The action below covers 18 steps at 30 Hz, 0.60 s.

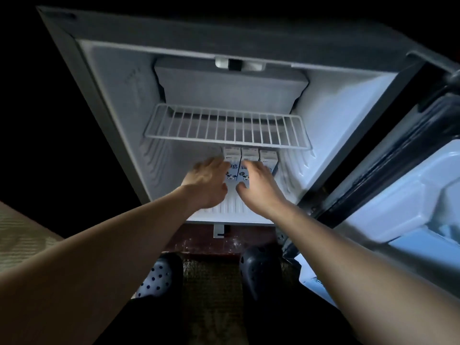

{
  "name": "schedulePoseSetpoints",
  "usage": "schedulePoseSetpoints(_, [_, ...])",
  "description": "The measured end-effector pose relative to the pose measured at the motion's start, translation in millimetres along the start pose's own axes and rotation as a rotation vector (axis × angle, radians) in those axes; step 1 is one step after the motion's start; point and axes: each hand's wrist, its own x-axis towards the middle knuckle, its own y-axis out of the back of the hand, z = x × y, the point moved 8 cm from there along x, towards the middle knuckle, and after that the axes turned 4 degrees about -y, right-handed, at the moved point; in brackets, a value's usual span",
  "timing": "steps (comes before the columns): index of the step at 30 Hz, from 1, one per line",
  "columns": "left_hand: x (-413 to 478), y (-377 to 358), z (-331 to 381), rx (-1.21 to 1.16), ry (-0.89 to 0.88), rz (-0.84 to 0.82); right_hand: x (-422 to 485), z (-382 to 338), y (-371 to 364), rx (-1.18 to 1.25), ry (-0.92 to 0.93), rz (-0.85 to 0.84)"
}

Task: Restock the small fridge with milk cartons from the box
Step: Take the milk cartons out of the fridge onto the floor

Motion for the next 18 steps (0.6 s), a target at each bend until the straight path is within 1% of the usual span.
schedulePoseSetpoints(2, [16, -7, -6, -0.011, -0.007, 0.078, 15, 4, -1, -0.011, 0.01, 0.069])
schedulePoseSetpoints(5, [33, -26, -15, -0.037, 0.004, 0.116, 34, 7, 1, -0.05, 0.032, 0.147])
schedulePoseSetpoints(9, [44, -31, -21, -0.122, -0.017, 0.215, 52, 15, -7, -0.116, 0.02, 0.151])
schedulePoseSetpoints(11, [49, -24, -20, -0.118, -0.003, 0.261, 57, 18, -9, -0.119, 0.027, 0.157])
schedulePoseSetpoints(14, [55, -20, -15, -0.05, 0.025, 0.25, 61, 21, -10, -0.097, 0.028, 0.153])
schedulePoseSetpoints(18, [57, -19, -14, 0.02, 0.057, 0.254, 61, 27, -10, -0.176, 0.001, 0.165])
